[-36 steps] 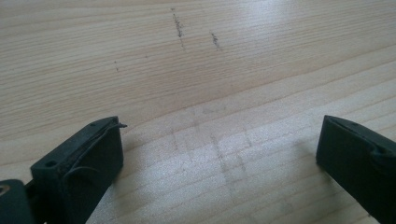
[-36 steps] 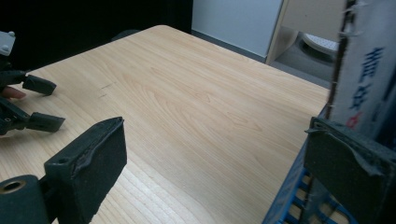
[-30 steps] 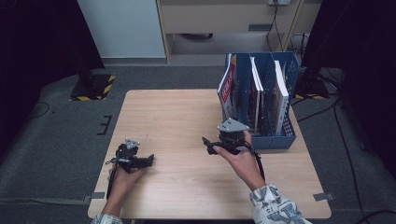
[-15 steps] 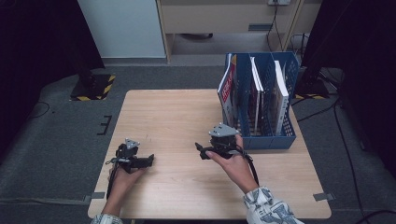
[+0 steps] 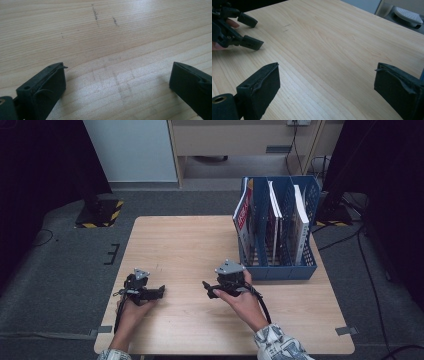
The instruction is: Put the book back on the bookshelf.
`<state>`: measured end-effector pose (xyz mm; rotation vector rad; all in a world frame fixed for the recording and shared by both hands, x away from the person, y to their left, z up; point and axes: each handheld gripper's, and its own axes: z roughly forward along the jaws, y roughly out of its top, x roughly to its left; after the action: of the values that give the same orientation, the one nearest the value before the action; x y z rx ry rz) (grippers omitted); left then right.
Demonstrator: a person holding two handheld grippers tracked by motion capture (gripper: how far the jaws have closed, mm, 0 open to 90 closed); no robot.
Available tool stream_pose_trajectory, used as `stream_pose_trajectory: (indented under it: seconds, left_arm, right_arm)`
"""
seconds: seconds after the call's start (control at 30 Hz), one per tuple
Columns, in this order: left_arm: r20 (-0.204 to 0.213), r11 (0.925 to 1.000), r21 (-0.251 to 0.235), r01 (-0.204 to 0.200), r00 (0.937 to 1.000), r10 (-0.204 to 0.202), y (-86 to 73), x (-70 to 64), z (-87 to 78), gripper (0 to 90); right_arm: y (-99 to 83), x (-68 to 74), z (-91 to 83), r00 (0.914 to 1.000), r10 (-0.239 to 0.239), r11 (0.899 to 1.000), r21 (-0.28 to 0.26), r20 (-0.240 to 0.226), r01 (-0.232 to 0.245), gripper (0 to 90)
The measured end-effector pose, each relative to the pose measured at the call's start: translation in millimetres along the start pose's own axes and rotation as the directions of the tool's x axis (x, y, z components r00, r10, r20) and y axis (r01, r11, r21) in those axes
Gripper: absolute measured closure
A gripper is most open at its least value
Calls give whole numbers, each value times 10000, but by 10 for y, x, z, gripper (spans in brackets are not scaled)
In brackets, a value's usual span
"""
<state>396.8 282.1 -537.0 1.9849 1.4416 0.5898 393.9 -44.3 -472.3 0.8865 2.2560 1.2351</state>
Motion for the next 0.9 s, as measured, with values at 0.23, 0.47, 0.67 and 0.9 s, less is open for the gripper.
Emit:
stream_pose_trajectory:
  seconds: [0.23,0.47,0.67,0.9]
  left_arm:
    - [0,10000,-3,-5,10000,5,0,0,0,0]
    - [2,10000,0,0,10000,0,0,0,0,0]
    - [1,10000,3,-5,10000,5,0,0,0,0]
    - [0,10000,0,-4,10000,4,0,0,0,0]
  right_arm:
    - [-74,66,72,10000,-15,9997,226,-96,17,72]
    - [-200,59,163,9998,167,9981,590,-92,-162,76]
    - [-309,10,203,9993,381,9955,868,-13,-379,79]
    - [-409,10,265,9986,531,9921,1139,-24,-525,87]
